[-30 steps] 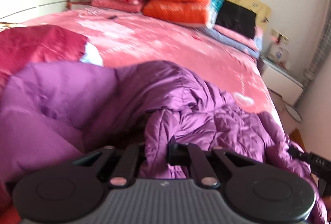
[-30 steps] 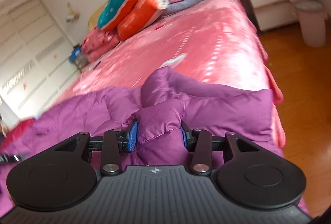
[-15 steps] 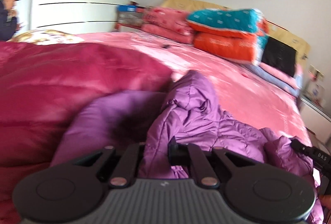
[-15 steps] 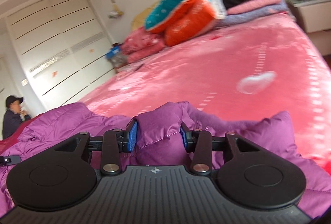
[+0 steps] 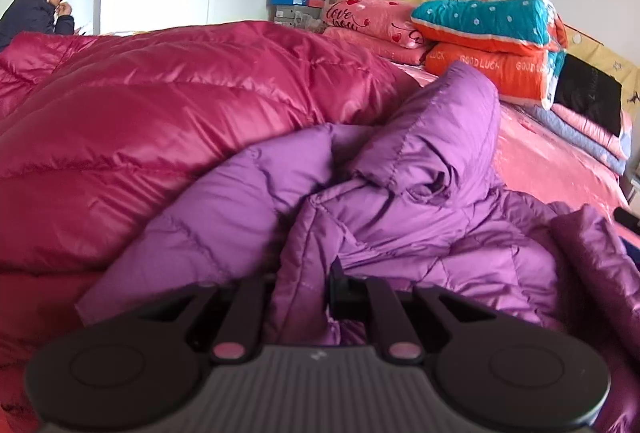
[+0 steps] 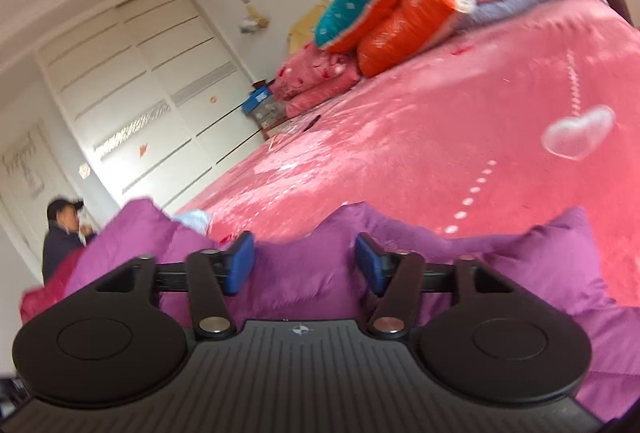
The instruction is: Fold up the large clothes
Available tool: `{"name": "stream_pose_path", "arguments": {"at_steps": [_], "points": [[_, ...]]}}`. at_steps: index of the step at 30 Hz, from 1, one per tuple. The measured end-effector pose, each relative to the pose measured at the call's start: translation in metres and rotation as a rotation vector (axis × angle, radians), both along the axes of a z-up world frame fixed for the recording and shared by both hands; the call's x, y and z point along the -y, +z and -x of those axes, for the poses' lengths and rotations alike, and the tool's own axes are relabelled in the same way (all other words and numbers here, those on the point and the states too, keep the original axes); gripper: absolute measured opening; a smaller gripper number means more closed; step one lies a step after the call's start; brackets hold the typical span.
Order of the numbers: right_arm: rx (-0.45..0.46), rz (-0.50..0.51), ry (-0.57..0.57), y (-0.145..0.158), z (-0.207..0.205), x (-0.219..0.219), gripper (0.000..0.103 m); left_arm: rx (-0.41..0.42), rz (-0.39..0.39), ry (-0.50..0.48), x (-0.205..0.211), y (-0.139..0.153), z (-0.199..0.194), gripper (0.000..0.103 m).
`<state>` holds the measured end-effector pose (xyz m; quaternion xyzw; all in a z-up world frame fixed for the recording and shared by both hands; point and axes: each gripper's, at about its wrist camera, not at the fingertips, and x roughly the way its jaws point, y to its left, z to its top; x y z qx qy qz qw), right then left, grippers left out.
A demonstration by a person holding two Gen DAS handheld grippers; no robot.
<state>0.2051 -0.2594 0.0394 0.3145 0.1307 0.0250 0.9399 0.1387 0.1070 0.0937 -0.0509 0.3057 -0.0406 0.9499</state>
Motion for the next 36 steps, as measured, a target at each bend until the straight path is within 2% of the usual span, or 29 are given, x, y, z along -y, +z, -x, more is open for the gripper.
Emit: {"name": "stream_pose_path", "arguments": {"at_steps": [2,4,7,8,9,13,19,22,24,27,31,32,34,35,36], "points": [[-0.006,0.003,-0.009,0.005,0.013,0.004,0.098,0.001,0.015,-0.007,-0.002,0.006,0.002,0.009],[-0.015,0.031,-0.020,0.015,0.028,0.006,0.101,0.005,0.023,-0.008,-0.002,0.012,0.005,0.014],[-0.041,0.084,-0.030,0.032,0.049,0.007,0.102,0.015,0.014,-0.023,-0.005,0.025,0.019,0.036],[-0.057,0.102,-0.031,0.037,0.059,0.006,0.103,0.024,0.003,-0.027,-0.005,0.030,0.025,0.047],[-0.071,0.115,-0.035,0.041,0.068,0.006,0.103,0.039,-0.007,-0.034,-0.005,0.035,0.034,0.051],[-0.168,0.088,0.009,0.045,0.094,0.004,0.103,0.062,-0.031,-0.080,-0.009,0.055,0.073,0.054],[-0.333,0.112,0.106,0.023,0.123,-0.008,0.103,0.036,-0.049,-0.167,-0.009,0.066,0.140,0.067],[-0.381,-0.020,0.149,0.004,0.143,-0.001,0.103,0.001,-0.040,-0.219,-0.005,0.064,0.170,0.068],[-0.369,-0.084,0.177,-0.005,0.158,-0.002,0.103,-0.010,-0.052,-0.243,0.001,0.061,0.189,0.070],[-0.351,-0.129,0.196,-0.007,0.177,-0.007,0.103,-0.022,-0.078,-0.299,0.011,0.057,0.213,0.075],[-0.315,-0.116,0.212,0.002,0.200,-0.016,0.103,-0.038,-0.089,-0.340,0.020,0.051,0.241,0.076],[-0.311,-0.083,0.219,0.005,0.205,-0.022,0.100,-0.048,-0.084,-0.342,0.021,0.050,0.245,0.076],[-0.312,0.003,0.222,0.011,0.209,-0.033,0.083,-0.062,-0.068,-0.346,0.020,0.048,0.254,0.076],[-0.312,0.039,0.218,0.013,0.214,-0.039,0.077,-0.064,-0.061,-0.344,0.019,0.048,0.257,0.076],[-0.311,0.072,0.210,0.016,0.217,-0.045,0.065,-0.066,-0.056,-0.341,0.018,0.048,0.261,0.076]]}}
